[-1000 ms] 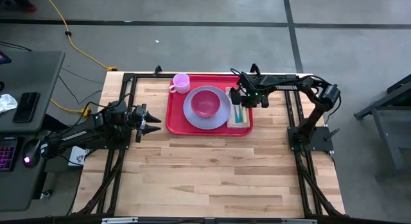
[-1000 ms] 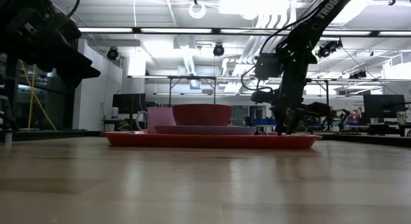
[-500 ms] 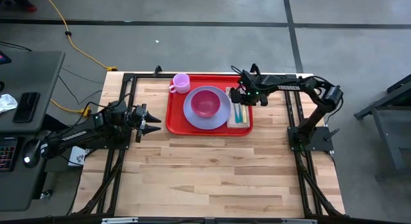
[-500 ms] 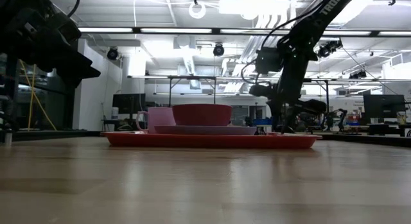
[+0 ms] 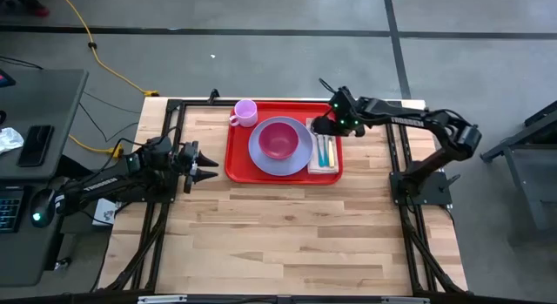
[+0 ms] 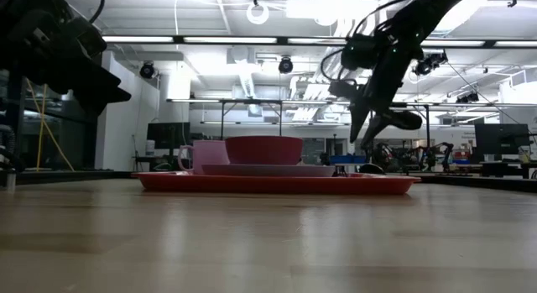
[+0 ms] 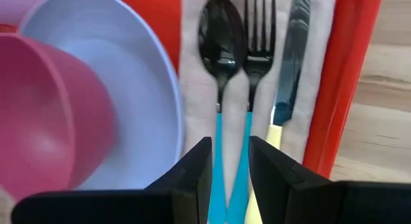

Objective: Set up tray
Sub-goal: Return to Home Position

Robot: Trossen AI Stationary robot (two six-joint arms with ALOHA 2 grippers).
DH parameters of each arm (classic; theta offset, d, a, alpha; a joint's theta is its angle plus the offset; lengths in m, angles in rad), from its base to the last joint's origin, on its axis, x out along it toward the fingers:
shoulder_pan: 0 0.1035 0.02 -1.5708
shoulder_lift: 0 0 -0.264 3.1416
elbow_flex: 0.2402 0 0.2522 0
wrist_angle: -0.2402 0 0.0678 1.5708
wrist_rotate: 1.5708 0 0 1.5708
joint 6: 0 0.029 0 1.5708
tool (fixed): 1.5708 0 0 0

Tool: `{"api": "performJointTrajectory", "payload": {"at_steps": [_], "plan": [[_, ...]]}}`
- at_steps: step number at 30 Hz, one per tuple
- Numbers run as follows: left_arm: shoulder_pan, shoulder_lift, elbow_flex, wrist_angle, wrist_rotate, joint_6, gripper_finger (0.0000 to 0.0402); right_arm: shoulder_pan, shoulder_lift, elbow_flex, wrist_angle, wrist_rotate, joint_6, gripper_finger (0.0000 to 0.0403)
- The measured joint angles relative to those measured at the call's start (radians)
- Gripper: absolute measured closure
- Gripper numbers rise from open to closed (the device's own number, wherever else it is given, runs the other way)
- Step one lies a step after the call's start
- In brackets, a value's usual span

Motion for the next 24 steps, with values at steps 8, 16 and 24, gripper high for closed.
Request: {"api": "performJointTrajectory", "payload": {"at_steps": [8, 16, 24], "plan": [[0.000, 0.000, 0.000, 0.000, -0.002, -0.104, 0.0190, 0.003, -0.086, 0.000, 0.000, -0.017, -0.055, 0.0326], [0.000, 0.000, 0.000, -0.001, -0.012, -0.107, 0.0190, 0.016, -0.195, 0.000, -0.029, -0.021, -0.113, 0.0324], [0.000, 0.000, 0.000, -0.001, -0.012, -0.112, 0.0190, 0.071, -0.312, 0.000, -0.130, 0.012, -0.179, 0.0324]]}}
